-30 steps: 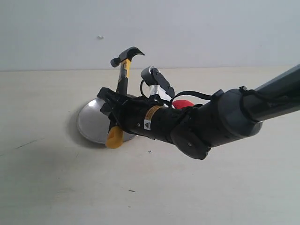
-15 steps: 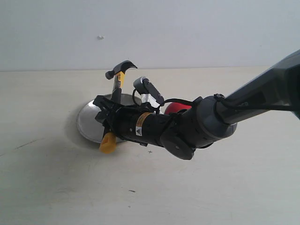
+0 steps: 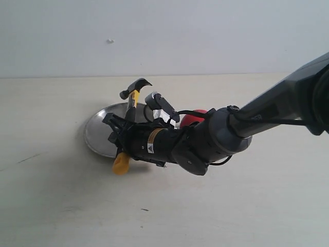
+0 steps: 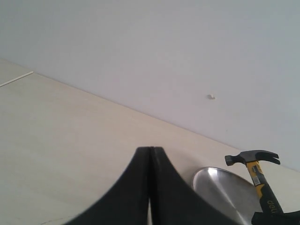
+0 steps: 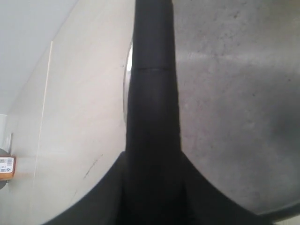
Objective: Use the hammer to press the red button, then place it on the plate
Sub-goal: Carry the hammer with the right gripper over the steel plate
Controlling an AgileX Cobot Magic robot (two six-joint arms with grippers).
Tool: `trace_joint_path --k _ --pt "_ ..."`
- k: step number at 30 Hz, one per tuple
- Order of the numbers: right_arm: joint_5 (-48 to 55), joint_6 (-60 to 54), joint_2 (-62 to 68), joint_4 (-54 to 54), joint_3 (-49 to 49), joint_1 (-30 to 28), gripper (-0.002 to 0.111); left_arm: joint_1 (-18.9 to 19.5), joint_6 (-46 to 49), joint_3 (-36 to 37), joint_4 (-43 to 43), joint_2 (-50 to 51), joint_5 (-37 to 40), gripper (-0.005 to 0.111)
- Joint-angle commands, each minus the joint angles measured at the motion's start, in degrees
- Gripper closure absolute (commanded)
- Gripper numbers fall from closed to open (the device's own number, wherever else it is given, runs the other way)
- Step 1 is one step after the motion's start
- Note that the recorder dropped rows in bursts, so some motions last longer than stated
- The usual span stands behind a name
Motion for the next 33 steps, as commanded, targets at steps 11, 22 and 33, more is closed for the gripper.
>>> trace_joint_path --k 11,22,33 --pt "2.2 5.4 1.7 -8.9 -8.7 -0.2 0.108 0.2 0.1 0.2 -0.3 -0.3 0.0 0.107" --pt "3.2 6.5 3.9 -8.4 -9.5 -0.2 0.108 0.2 0.1 0.2 -0.3 -0.3 0.0 0.107" --pt "4.5 7.1 3.9 -10.2 -9.5 -0.2 0.096 0.2 0.1 0.2 -0.3 -0.3 0.0 0.107"
